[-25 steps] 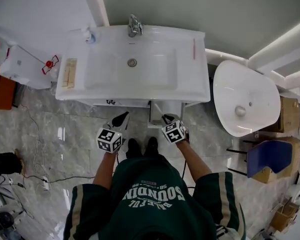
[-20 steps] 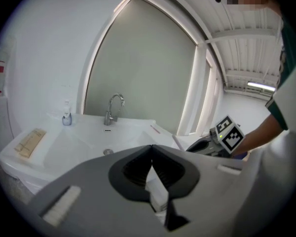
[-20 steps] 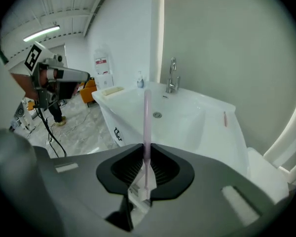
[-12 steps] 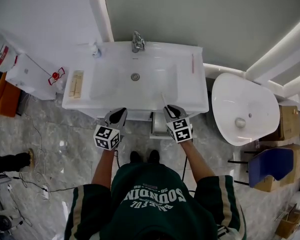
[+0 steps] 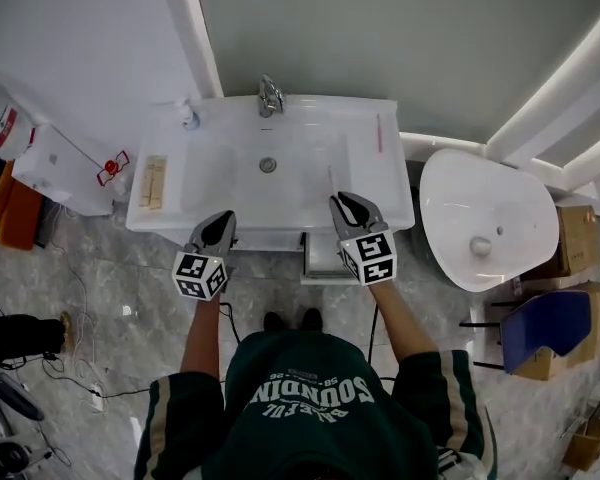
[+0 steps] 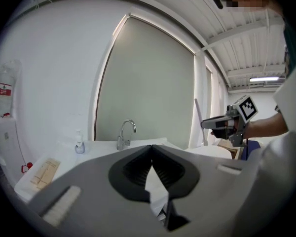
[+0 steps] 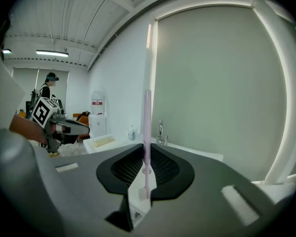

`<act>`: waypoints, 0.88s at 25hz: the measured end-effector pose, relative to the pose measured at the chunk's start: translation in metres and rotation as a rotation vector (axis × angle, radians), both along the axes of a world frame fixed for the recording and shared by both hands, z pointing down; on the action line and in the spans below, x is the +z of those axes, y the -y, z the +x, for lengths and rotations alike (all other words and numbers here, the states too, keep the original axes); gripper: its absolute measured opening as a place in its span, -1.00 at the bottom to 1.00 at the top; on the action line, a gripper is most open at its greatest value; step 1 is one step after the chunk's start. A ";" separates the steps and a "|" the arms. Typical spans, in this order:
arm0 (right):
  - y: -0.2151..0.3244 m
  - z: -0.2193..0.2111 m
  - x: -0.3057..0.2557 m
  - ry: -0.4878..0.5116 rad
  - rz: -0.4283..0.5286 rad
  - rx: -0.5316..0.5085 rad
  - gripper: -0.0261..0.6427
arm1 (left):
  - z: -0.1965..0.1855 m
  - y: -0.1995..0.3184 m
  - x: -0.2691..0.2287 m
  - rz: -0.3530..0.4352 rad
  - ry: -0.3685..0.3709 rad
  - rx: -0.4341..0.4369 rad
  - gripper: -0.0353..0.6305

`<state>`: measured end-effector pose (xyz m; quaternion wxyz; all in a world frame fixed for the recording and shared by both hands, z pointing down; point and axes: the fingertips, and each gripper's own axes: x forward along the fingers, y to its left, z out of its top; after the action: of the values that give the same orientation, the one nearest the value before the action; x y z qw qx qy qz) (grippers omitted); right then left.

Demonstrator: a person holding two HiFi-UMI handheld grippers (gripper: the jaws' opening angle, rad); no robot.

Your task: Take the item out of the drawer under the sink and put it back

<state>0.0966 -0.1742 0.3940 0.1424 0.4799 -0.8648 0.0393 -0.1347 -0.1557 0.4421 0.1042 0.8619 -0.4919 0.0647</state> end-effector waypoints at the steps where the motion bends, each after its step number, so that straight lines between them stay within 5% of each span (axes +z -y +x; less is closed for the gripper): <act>1: 0.000 0.001 -0.003 0.008 0.007 0.004 -0.77 | -0.002 0.001 -0.002 0.003 0.000 -0.004 -0.74; 22: -0.009 0.000 0.008 0.029 -0.025 0.008 -0.77 | 0.008 -0.006 0.009 -0.029 0.002 0.018 -0.74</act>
<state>0.0970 -0.1648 0.4022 0.1357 0.4809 -0.8643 0.0577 -0.1267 -0.1502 0.4514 0.1155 0.8646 -0.4835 0.0735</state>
